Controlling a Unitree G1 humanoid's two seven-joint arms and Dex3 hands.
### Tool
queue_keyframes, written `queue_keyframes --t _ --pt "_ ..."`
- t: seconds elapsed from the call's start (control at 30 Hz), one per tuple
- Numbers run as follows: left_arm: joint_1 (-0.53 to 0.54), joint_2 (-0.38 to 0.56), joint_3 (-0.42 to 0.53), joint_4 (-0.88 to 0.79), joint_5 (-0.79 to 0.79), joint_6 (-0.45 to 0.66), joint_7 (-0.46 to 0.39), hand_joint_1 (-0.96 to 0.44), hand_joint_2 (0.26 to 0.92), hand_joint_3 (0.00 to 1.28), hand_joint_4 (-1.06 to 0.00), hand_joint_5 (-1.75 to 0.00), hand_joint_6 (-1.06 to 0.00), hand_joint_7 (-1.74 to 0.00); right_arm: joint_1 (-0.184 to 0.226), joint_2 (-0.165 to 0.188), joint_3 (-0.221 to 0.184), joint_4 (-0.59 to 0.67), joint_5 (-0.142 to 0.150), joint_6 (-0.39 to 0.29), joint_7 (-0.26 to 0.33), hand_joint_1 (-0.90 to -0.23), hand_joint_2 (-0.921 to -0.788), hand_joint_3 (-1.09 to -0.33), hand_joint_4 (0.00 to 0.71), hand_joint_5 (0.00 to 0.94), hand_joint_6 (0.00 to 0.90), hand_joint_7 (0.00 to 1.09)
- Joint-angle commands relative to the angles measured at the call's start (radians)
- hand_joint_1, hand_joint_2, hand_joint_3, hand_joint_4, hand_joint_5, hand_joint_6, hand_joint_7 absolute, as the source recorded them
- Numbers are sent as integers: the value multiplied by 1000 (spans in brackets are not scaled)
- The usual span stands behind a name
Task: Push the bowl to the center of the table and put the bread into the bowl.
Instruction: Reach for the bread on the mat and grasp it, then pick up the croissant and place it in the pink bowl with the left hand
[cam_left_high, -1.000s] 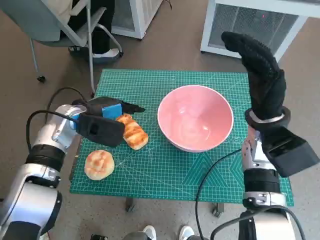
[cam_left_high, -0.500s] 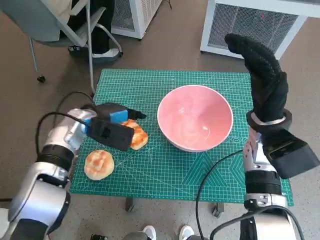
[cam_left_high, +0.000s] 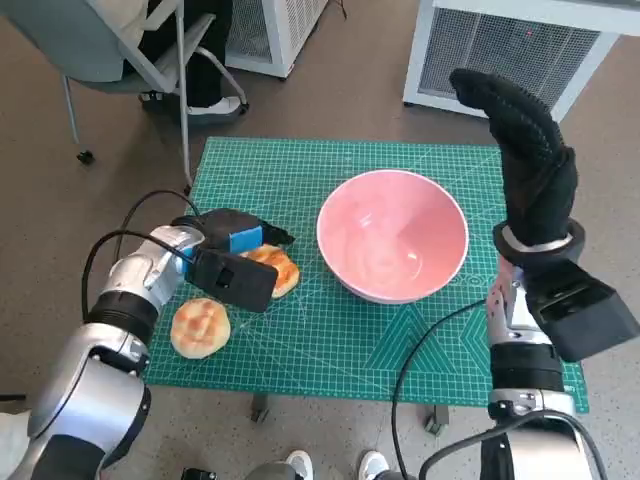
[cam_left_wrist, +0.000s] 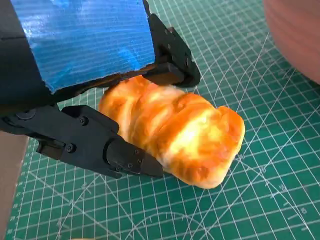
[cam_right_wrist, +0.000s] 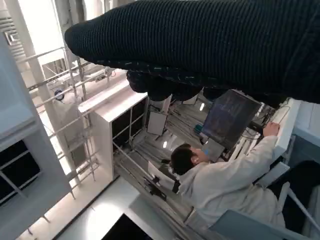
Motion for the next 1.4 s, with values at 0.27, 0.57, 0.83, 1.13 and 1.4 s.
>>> queue_keyframes --t 0.27,0.57,0.83,1.13,1.4 --pt "-3 8 6 24 -7 -49 33 -3 920 112 -617 -1278 -616 -1104 30 -3 -2 -4 8 13 -5 -610 -921 -723 346 5 101 575" --pt "-53 36 95 -8 -96 -85 -31 2 920 110 -585 -1264 -638 -1163 27 -2 -5 5 10 9 -5 -611 -921 -723 348 6 102 573" --pt "-113 60 185 -62 -174 -106 -47 3 921 119 -579 -1273 -622 -1178 26 -5 -9 7 18 7 1 -612 -921 -724 352 7 102 572" --pt "-173 49 263 -119 -248 -110 -43 2 920 122 -564 -1345 -636 -1106 27 -6 -13 5 36 13 14 -623 -921 -721 360 10 102 569" --pt "-215 -9 311 -167 -319 -101 -61 2 920 118 -603 -1312 -609 -1129 34 -10 -8 -11 42 19 12 -627 -921 -718 363 9 103 567"
